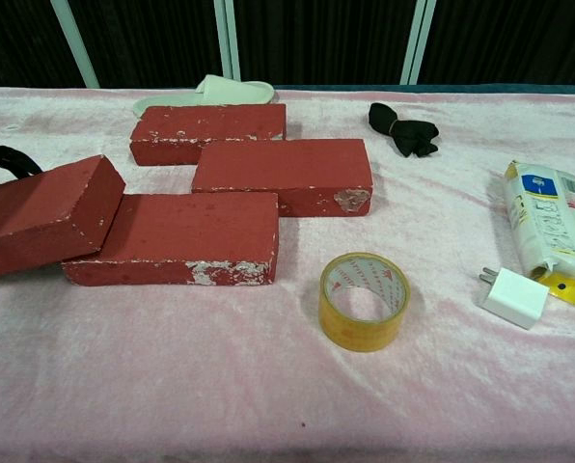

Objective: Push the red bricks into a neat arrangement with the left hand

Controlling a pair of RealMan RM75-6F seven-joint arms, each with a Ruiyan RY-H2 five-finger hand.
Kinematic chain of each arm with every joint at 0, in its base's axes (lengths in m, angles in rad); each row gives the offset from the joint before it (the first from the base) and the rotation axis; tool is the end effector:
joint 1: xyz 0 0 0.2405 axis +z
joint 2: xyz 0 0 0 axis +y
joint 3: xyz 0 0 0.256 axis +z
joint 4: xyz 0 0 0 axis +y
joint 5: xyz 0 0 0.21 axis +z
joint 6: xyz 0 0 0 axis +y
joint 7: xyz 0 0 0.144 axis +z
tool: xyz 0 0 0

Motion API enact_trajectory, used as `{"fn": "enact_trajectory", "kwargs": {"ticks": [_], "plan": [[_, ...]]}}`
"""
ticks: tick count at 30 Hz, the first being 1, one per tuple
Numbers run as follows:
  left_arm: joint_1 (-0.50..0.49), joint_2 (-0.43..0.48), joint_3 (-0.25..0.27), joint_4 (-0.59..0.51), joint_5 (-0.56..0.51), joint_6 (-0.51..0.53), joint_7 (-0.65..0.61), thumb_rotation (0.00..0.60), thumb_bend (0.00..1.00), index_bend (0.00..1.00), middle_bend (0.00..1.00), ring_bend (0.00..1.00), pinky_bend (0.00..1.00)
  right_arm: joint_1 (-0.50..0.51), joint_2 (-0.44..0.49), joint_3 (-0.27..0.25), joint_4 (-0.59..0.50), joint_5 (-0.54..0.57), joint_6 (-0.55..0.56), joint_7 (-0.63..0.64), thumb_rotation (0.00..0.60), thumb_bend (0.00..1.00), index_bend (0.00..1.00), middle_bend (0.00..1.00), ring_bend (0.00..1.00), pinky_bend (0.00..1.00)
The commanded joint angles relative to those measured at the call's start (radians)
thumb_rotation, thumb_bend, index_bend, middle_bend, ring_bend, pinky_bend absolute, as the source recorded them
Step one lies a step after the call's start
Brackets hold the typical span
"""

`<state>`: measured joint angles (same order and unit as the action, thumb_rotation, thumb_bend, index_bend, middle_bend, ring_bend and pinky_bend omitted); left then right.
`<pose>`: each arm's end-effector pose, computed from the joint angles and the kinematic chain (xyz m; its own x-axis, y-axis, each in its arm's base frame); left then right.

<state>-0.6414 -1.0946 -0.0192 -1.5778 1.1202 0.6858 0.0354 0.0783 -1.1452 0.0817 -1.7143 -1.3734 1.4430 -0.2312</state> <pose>-0.2737 0.3146 0.0906 0.4348 0.5482 0.7144 0.8920 -0.1534 -0.4252 -0.3052 -0.1828 0.1458 0.4707 -0.0490 0.8809 -0.8751 0.1007 0.4733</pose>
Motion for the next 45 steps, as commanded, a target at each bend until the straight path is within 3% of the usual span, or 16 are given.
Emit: {"fn": "enact_trajectory", "kwargs": {"ticks": [1, 35, 40, 45], "plan": [[0.000, -0.001, 0.001, 0.001, 0.001, 0.000, 0.000, 0.600, 0.13, 0.14, 0.16, 0.00, 0.00, 0.000, 0.000, 0.000, 0.000, -0.001, 0.001, 0.000, 0.600, 0.15, 0.07, 0.00, 0.12, 0.20], [0.002, -0.002, 0.002, 0.013, 0.031, 0.030, 0.017, 0.600, 0.13, 0.16, 0.17, 0.00, 0.00, -0.001, -0.001, 0.002, -0.001, 0.009, 0.001, -0.006, 0.600, 0.15, 0.07, 0.00, 0.12, 0.20], [0.002, 0.004, -0.026, 0.037, 0.032, 0.093, 0.052, 0.600, 0.14, 0.17, 0.18, 0.00, 0.00, -0.001, -0.001, 0.002, -0.002, 0.011, -0.001, -0.007, 0.600, 0.15, 0.07, 0.00, 0.12, 0.20], [-0.056, 0.042, -0.069, 0.036, -0.030, 0.045, 0.093, 0.600, 0.14, 0.17, 0.19, 0.00, 0.00, -0.001, -0.001, 0.001, -0.003, 0.011, -0.001, -0.010, 0.600, 0.15, 0.07, 0.00, 0.12, 0.20]]}}
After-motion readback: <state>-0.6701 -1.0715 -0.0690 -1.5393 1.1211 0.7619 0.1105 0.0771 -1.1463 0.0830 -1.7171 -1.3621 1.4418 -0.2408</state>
